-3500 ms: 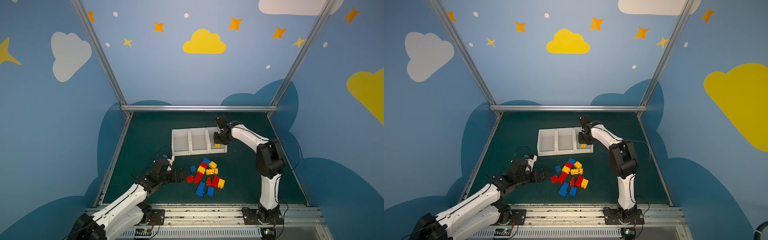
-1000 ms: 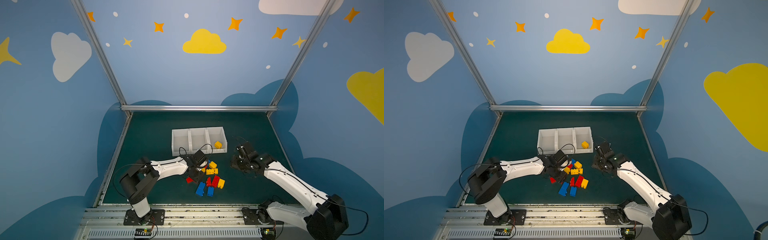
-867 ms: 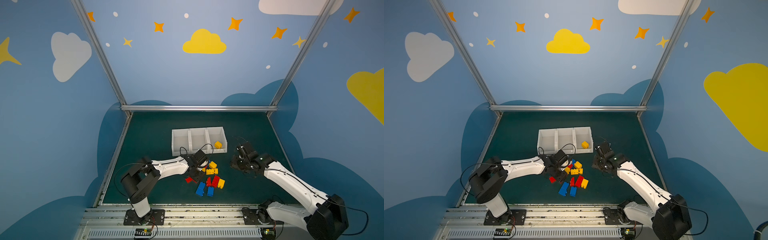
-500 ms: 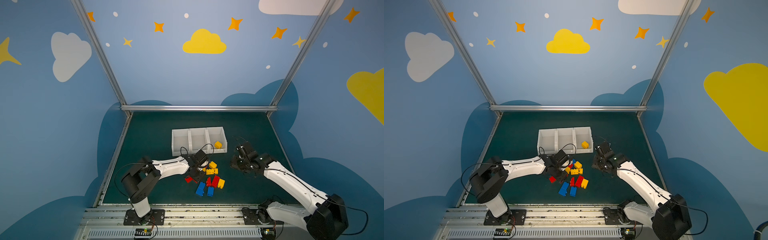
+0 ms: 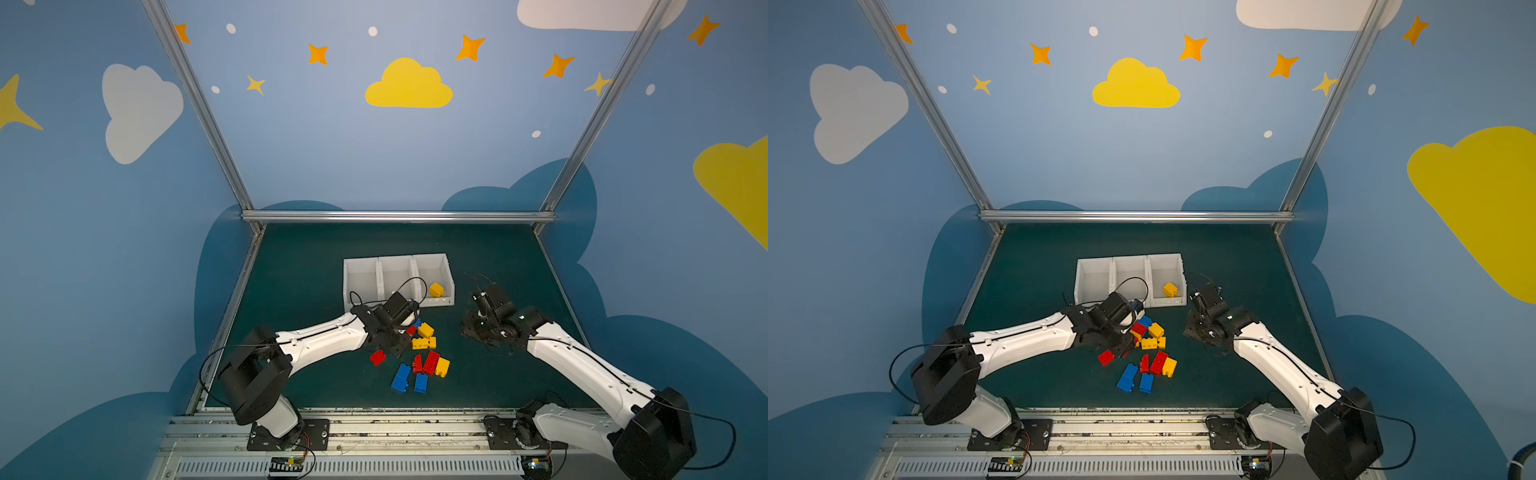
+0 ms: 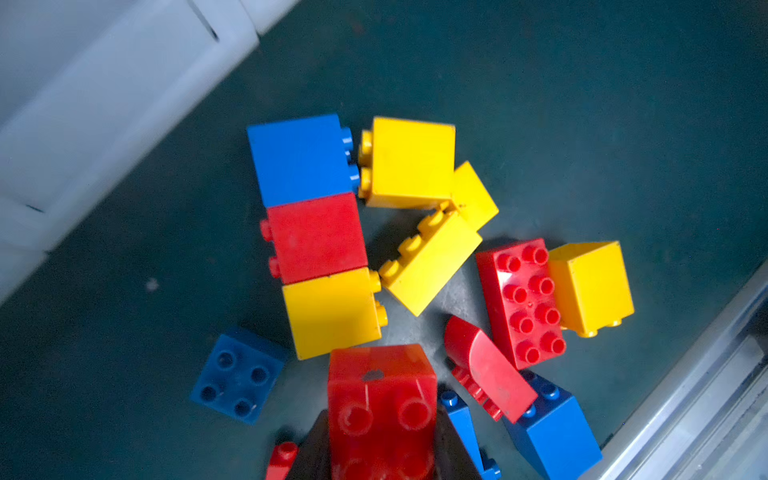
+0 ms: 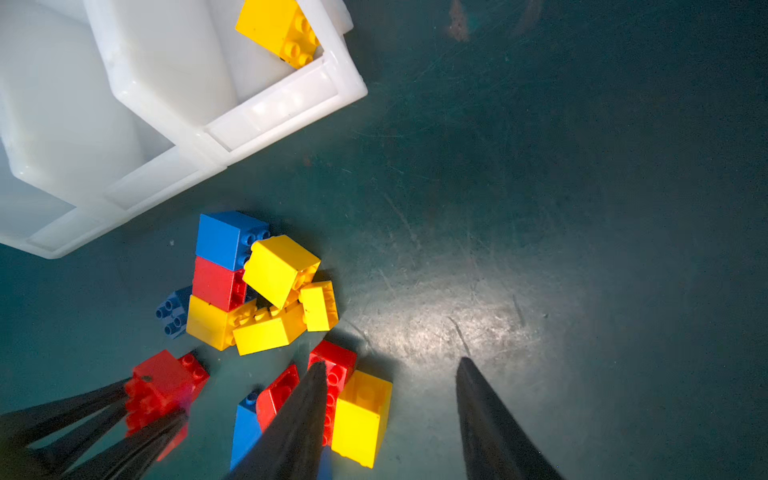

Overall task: Sort the legos into containers by color
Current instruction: 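Grasp the red 2x4 brick with the left gripper and lift it, then carry the red brick into the middle bin compartment and open the left gripper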

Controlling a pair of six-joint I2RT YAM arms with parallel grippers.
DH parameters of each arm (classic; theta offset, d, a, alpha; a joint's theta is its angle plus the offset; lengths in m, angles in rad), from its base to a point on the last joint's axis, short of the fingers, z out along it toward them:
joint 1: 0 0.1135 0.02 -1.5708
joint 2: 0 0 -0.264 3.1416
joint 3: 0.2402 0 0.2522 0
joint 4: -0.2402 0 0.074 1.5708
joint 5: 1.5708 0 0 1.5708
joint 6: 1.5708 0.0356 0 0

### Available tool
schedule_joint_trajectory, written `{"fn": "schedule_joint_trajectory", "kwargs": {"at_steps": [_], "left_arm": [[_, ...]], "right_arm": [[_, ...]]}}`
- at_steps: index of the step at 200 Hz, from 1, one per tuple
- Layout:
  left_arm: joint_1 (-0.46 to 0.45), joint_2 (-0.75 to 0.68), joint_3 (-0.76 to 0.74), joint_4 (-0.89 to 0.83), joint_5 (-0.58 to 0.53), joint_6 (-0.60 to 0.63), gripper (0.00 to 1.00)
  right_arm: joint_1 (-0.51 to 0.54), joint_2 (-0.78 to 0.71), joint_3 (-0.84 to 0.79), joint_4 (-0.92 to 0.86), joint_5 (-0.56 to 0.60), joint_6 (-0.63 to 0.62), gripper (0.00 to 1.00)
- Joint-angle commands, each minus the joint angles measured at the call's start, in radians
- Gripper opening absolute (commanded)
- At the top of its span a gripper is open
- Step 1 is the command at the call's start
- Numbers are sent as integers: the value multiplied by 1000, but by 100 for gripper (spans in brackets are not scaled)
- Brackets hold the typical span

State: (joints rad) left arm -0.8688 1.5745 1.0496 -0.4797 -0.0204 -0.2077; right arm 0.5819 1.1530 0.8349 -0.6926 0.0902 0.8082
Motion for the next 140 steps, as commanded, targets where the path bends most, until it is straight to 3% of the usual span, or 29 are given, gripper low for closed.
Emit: {"fn": "schedule_joint_trajectory", "kwargs": {"at_steps": [1, 37, 82, 104, 140], "left_arm": [[43, 2, 72, -14, -45, 36, 28], [168, 111, 230, -22, 25, 91, 28], [292, 356, 505, -86, 132, 99, 28], [324, 444, 611, -103, 208, 76, 28], [337, 535, 716, -126, 220, 57, 28]], "right_arm": [[4, -11, -2, -15, 9, 5, 51], [4, -28, -3, -27, 13, 9, 50], [5, -55, -17, -31, 23, 17, 50], [6, -63, -20, -39, 23, 19, 50], [6, -90, -38, -43, 25, 30, 50]]}}
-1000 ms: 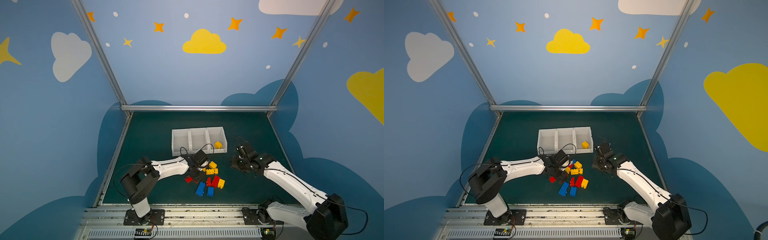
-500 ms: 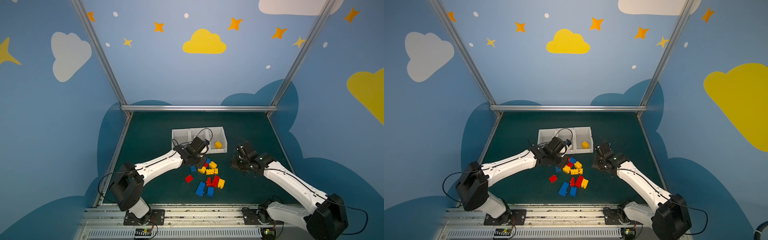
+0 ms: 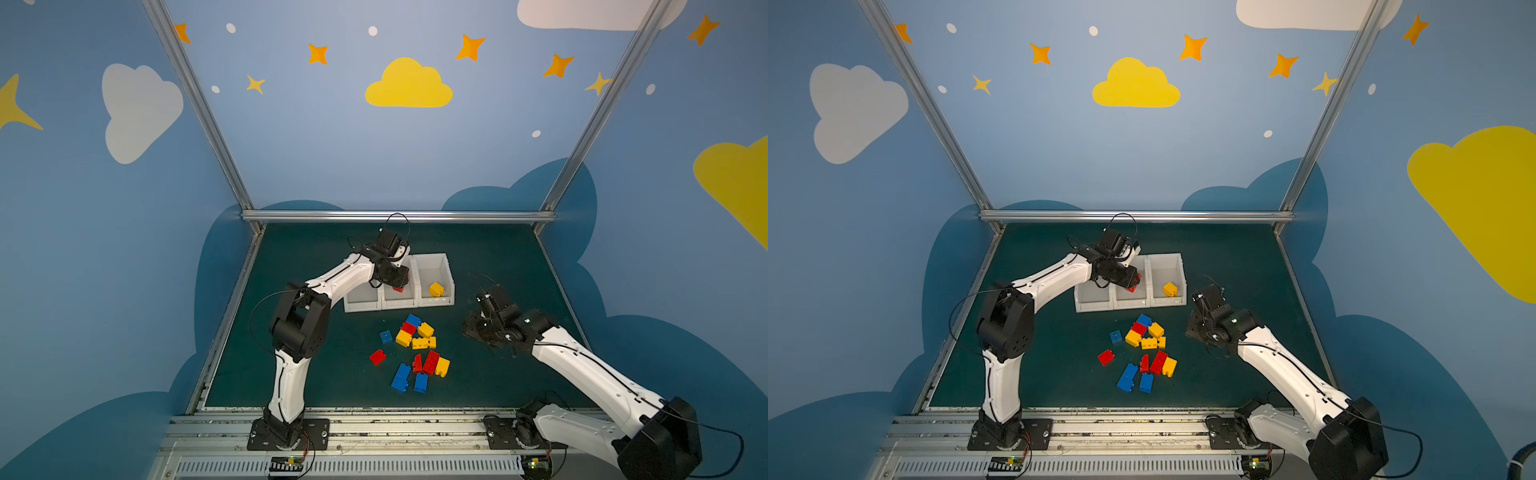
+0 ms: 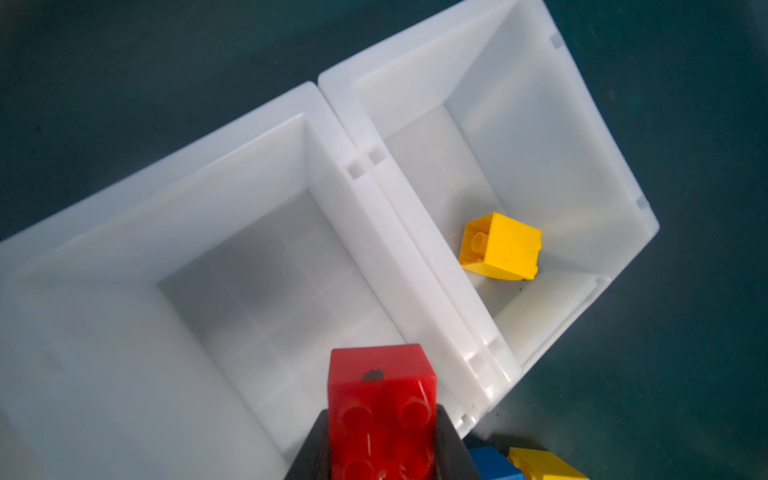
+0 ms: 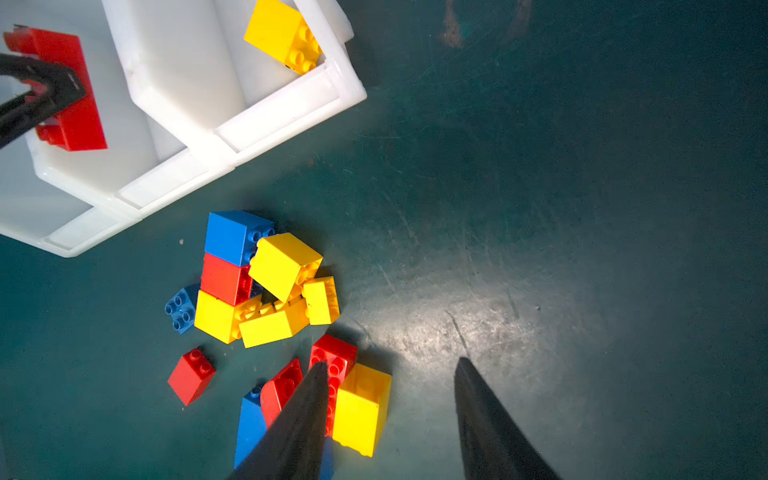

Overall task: Sort the legos into containers by color
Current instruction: 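Carry the red brick into the middle bin compartment and open the left gripper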

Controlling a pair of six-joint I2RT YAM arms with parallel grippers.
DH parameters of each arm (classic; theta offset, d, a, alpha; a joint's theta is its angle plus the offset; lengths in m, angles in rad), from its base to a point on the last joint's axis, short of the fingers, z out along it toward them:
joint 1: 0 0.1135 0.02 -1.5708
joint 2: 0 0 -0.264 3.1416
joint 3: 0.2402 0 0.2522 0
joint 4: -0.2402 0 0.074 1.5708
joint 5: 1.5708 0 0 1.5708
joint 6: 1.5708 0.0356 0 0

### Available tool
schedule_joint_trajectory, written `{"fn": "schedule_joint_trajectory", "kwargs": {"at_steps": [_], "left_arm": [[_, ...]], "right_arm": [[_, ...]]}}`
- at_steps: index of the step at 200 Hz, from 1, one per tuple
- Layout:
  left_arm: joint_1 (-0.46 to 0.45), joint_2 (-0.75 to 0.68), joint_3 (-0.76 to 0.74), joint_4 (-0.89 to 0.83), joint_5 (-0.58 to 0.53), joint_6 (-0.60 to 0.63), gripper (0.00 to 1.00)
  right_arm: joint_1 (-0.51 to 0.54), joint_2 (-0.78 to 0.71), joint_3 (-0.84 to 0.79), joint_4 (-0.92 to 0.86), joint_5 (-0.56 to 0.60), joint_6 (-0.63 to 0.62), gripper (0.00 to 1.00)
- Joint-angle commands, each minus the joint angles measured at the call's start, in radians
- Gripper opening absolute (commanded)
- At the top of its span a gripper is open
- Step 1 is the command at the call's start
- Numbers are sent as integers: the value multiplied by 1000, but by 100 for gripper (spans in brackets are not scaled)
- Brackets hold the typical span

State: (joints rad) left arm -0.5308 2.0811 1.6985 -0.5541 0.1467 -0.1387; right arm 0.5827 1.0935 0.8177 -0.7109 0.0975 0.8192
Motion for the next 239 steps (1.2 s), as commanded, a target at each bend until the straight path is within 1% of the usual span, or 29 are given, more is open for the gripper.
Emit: {"fn": "schedule_joint_trajectory", "kwargs": {"at_steps": [1, 16, 42, 75, 134, 239], "left_arm": [[1, 30, 69, -52, 54, -13, 28], [0, 38, 64, -45, 55, -28, 31], [1, 18, 11, -1, 59, -61, 45], [2, -16, -40, 20, 59, -73, 51], [6, -92, -117, 57, 72, -90, 53], [9, -311, -357, 147, 80, -125, 54]], "right_arm": [[5, -31, -21, -24, 16, 19, 50], [6, -41, -30, -28, 15, 23, 50], [5, -59, -41, -36, 20, 29, 51], [6, -70, -45, -42, 24, 32, 51], [6, -72, -45, -44, 22, 35, 52], [7, -32, -34, -29, 2, 20, 52]]}}
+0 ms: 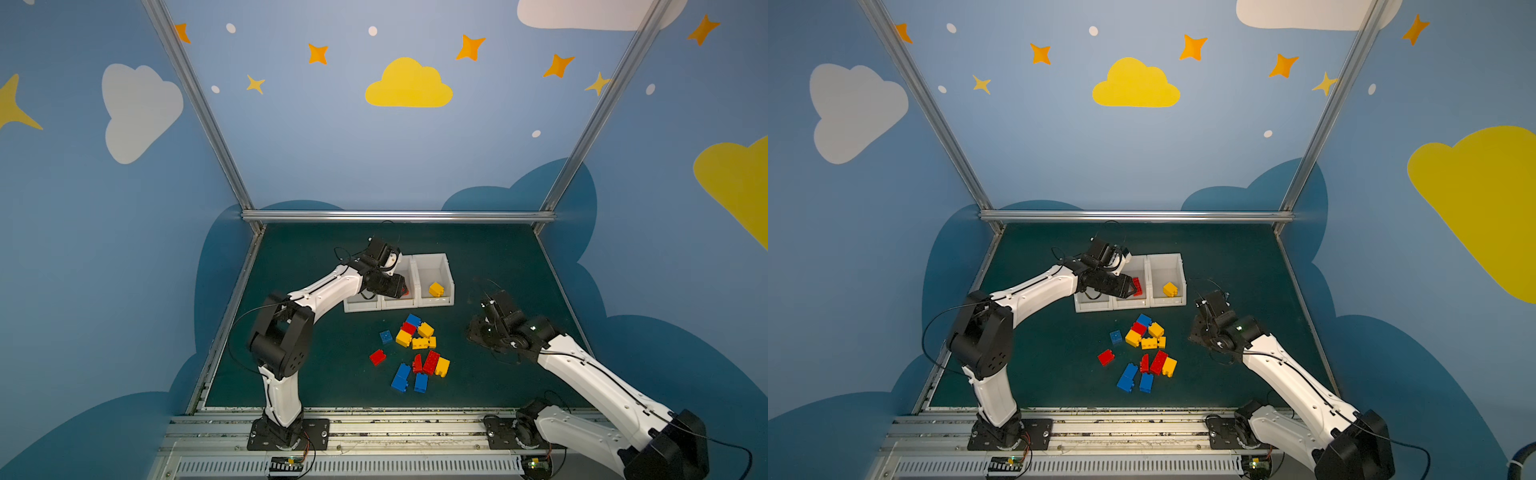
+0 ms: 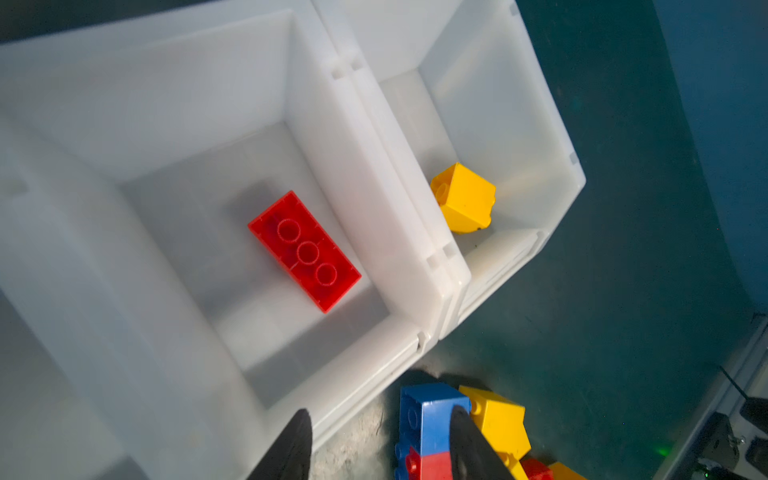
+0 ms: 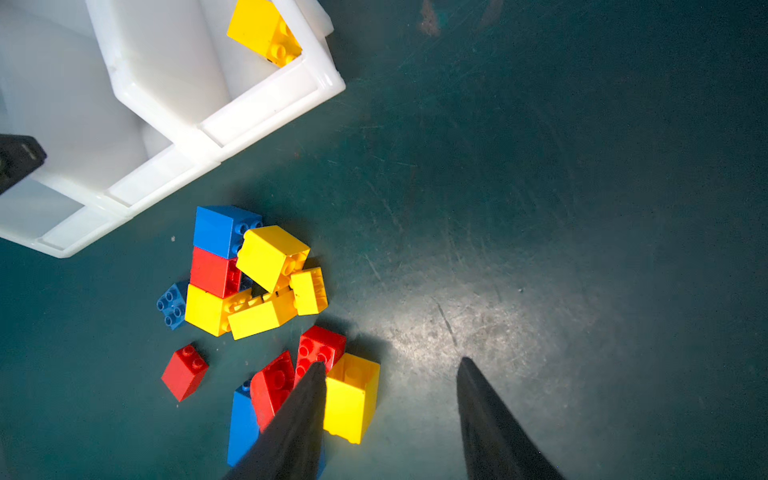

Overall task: Sort the legos into containers by color
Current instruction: 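Carry the red brick into the middle bin compartment and open the left gripper, then draw the left gripper back while the right gripper reaches toward a blue brick, then grasp the blue 2x2 brick with the right gripper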

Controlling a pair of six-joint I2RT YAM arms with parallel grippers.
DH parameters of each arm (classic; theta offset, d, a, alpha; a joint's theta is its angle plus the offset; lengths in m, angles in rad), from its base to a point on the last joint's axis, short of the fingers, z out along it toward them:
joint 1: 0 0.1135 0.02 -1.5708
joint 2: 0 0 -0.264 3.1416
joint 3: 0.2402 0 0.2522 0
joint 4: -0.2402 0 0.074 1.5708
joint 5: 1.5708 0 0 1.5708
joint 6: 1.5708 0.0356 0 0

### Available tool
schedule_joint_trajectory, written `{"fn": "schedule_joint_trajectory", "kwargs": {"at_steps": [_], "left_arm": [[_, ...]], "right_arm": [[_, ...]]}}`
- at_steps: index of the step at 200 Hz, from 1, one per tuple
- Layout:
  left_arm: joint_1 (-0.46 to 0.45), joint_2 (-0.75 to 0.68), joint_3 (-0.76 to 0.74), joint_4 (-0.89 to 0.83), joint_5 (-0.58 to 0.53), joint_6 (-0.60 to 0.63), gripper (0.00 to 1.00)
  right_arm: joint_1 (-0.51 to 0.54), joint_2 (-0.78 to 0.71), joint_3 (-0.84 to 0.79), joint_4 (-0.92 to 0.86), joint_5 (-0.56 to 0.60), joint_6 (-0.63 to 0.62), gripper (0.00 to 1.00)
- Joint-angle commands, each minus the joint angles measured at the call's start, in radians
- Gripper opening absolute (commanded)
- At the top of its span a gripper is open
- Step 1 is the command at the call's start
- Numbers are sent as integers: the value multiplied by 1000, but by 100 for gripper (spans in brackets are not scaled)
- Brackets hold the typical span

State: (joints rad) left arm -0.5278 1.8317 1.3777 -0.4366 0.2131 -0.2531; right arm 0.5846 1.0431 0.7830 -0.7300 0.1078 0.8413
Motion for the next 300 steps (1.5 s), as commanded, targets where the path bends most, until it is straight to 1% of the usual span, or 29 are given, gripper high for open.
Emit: {"fn": "schedule_joint_trajectory", "kwargs": {"at_steps": [1, 27, 31, 53, 83, 113, 128, 132, 152, 175, 210, 245, 275, 300], "left_arm": [[6, -64, -38, 31, 14, -11, 54], [9, -134, -109, 44, 14, -17, 55], [12, -148, -126, 50, 44, -23, 55], [23, -247, -252, 120, 93, -69, 56], [34, -390, -406, 153, 66, -108, 57], [39, -514, -531, 145, 34, -142, 58], [41, -578, -590, 149, 28, -179, 59], [41, -596, -606, 153, -4, -189, 59], [41, -685, -682, 160, -35, -230, 60], [41, -776, -757, 160, -84, -254, 61], [44, -901, -824, 112, -173, -297, 62], [51, -1013, -871, 55, -202, -333, 62], [51, -1109, -918, 31, -215, -369, 63], [50, -1177, -944, 1, -233, -391, 64]], "right_arm": [[5, 19, 2, -10, -8, -2, 52], [4, 42, 12, -7, -14, -10, 52], [7, 44, 14, -5, -15, -11, 52], [13, 63, 21, -4, -13, -14, 51], [46, 119, 59, -1, -10, -33, 52], [83, 233, 133, 12, -31, -70, 53], [100, 303, 186, 14, -51, -102, 54], [104, 319, 203, 10, -56, -111, 54], [131, 418, 299, -19, -75, -143, 55], [195, 518, 394, -27, -91, -174, 56], [300, 680, 541, -33, -121, -204, 57], [380, 869, 750, -108, -111, -265, 57], [402, 1006, 883, -171, -108, -296, 57], [402, 1059, 920, -177, -111, -298, 57]]}}
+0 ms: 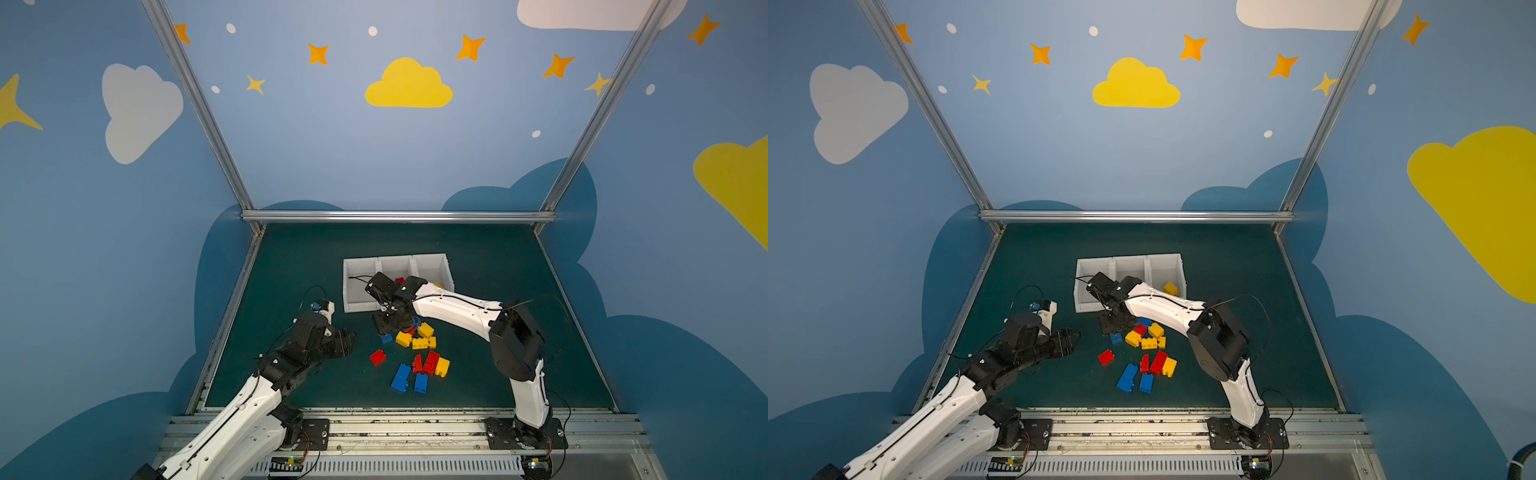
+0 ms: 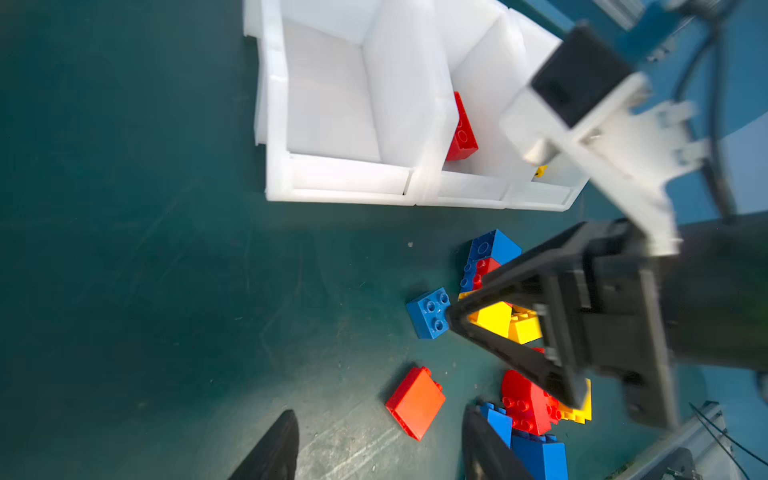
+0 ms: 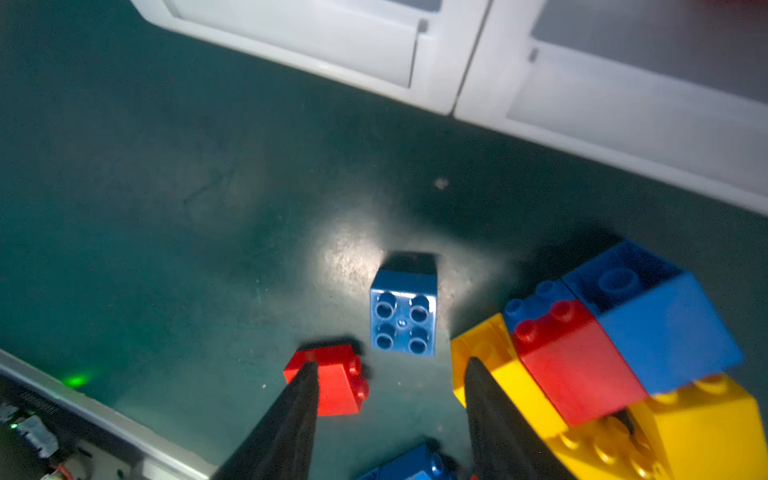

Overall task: Sort the legos into containers by color
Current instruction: 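Grasp the blue 2x2 brick with the right gripper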

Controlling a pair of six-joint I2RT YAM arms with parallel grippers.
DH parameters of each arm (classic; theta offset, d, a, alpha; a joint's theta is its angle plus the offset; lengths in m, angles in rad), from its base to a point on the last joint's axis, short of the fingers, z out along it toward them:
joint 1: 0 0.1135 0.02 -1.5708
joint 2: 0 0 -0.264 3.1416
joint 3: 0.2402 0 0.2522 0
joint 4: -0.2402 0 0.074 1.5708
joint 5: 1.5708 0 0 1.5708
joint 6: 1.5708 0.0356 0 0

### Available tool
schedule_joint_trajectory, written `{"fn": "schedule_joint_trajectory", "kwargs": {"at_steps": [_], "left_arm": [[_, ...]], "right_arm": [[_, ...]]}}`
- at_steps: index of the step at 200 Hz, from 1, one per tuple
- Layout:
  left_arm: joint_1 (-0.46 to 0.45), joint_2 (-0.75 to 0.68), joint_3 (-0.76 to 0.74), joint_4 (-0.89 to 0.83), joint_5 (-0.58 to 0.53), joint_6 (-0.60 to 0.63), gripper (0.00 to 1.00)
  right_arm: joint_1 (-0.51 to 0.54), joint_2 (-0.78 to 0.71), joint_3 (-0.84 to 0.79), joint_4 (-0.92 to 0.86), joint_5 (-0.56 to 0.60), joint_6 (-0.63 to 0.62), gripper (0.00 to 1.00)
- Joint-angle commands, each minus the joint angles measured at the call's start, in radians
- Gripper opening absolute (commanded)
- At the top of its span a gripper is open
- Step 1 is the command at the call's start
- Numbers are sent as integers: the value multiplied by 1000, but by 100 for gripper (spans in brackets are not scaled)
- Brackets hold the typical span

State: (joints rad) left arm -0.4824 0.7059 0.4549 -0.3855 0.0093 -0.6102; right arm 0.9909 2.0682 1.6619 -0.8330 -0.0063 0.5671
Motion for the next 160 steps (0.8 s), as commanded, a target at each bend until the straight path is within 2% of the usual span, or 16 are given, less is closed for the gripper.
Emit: {"fn": "schedule_joint_trajectory", "kwargs": {"at_steps": [1, 49, 134, 160], "left_arm": [[5, -55, -22, -52, -30, -35, 64], [5, -155, -67, -105, -45, -67, 64], [3, -199, -94, -103, -20, -85, 64], [5, -199, -102, -96, -3, -92, 64]], "right_arm": [[-4, 35, 43, -74, 3, -24, 57], [-4, 107, 80, -84, -15, -10, 55], [9, 125, 81, -87, 10, 4, 33], [21, 119, 81, -77, 4, 2, 29]]}}
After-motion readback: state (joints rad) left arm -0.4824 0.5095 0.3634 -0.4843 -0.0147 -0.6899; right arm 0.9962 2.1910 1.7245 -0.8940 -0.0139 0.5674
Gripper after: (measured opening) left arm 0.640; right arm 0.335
